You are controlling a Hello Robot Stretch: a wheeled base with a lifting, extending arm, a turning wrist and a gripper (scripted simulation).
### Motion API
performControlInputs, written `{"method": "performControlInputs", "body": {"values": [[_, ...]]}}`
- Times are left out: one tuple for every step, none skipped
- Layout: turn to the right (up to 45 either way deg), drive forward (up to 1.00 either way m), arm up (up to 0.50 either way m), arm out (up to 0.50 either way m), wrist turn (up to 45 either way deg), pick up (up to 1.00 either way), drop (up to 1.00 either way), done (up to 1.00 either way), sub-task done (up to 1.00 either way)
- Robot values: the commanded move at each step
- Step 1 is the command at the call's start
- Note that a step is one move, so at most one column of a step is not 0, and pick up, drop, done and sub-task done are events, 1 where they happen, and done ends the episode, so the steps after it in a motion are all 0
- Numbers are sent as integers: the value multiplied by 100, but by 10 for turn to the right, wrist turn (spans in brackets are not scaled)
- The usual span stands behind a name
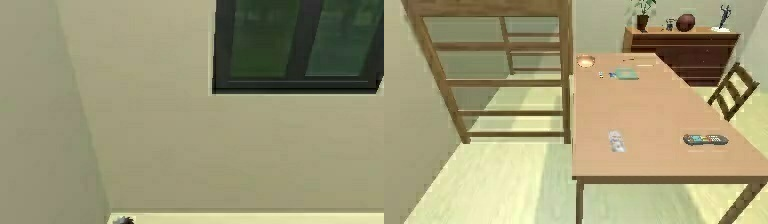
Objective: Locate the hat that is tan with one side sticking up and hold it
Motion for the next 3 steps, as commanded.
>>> {"method": "performControlInputs", "body": {"values": [[-450, 0, 0, 0, 0, 0, 0, 0, 0], [-450, 0, 0, 0, 0, 0, 0, 0, 0], [-450, 0, 0, 0, 0, 0, 0, 0, 0]]}}
